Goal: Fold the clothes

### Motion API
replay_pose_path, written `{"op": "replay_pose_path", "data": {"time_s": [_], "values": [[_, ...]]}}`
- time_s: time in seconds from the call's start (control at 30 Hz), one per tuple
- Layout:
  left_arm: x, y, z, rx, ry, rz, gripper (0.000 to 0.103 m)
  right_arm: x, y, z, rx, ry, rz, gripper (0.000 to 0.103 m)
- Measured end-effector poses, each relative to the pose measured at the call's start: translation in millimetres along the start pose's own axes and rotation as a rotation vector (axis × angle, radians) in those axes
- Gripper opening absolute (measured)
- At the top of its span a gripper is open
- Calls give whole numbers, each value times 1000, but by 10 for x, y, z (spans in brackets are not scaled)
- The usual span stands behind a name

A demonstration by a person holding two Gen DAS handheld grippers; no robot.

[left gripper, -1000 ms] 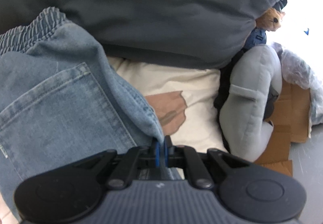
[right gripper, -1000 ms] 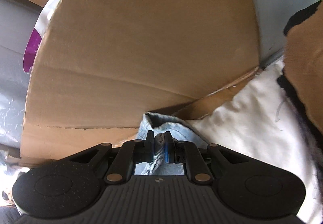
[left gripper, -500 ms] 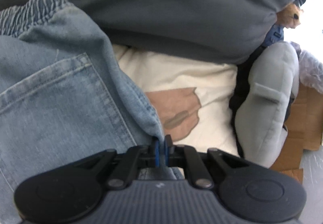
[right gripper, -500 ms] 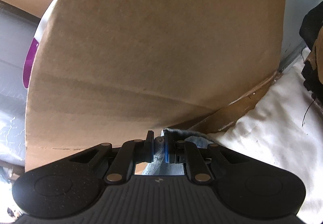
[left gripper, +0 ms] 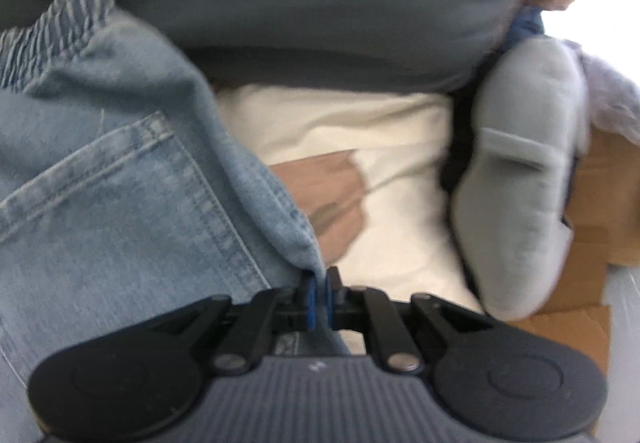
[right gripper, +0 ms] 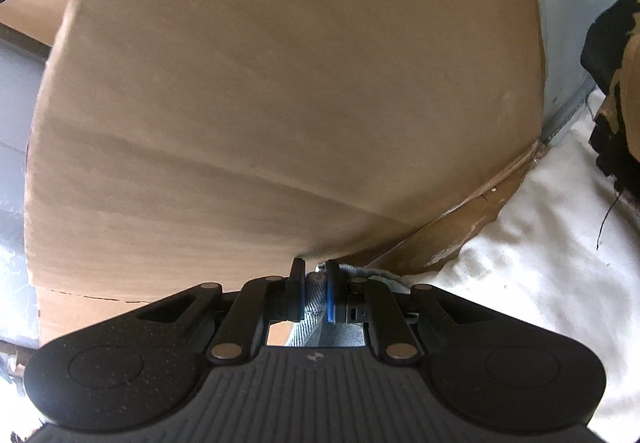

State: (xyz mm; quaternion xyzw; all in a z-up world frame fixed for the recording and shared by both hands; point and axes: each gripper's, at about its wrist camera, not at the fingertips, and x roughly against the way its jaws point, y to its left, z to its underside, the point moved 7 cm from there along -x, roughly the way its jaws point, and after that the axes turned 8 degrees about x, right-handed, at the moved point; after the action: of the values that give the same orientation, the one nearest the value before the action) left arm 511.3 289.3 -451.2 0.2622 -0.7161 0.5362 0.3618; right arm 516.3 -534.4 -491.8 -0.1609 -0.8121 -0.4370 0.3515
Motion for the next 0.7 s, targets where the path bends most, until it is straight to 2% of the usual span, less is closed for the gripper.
{"op": "replay_pose_path", "data": {"time_s": [0.13,0.23,0.3,0.33,0.37,0.4,0.57,0.7], "values": [[75,39,14,-42,-32,-21,5,-22,-49,33,-69,-10,-13,9],[62,66,7,-26,-36,-25,6,-56,-98,77,-124,-15,-33,10],[19,66,4,1,-14,-31,13,-70,-151,113,-168,-4,-49,15],[22,48,7,9,-4,-35,16,-55,-173,130,-182,2,-52,23],[41,10,14,-4,1,-38,19,-39,-193,147,-195,9,-55,39],[73,-49,55,-41,7,-39,23,5,-198,167,-196,7,-58,48],[172,-478,562,-330,88,-32,32,346,-151,285,-133,9,-137,52],[163,-815,1072,-518,173,5,35,554,-244,366,-81,21,-146,52]]}}
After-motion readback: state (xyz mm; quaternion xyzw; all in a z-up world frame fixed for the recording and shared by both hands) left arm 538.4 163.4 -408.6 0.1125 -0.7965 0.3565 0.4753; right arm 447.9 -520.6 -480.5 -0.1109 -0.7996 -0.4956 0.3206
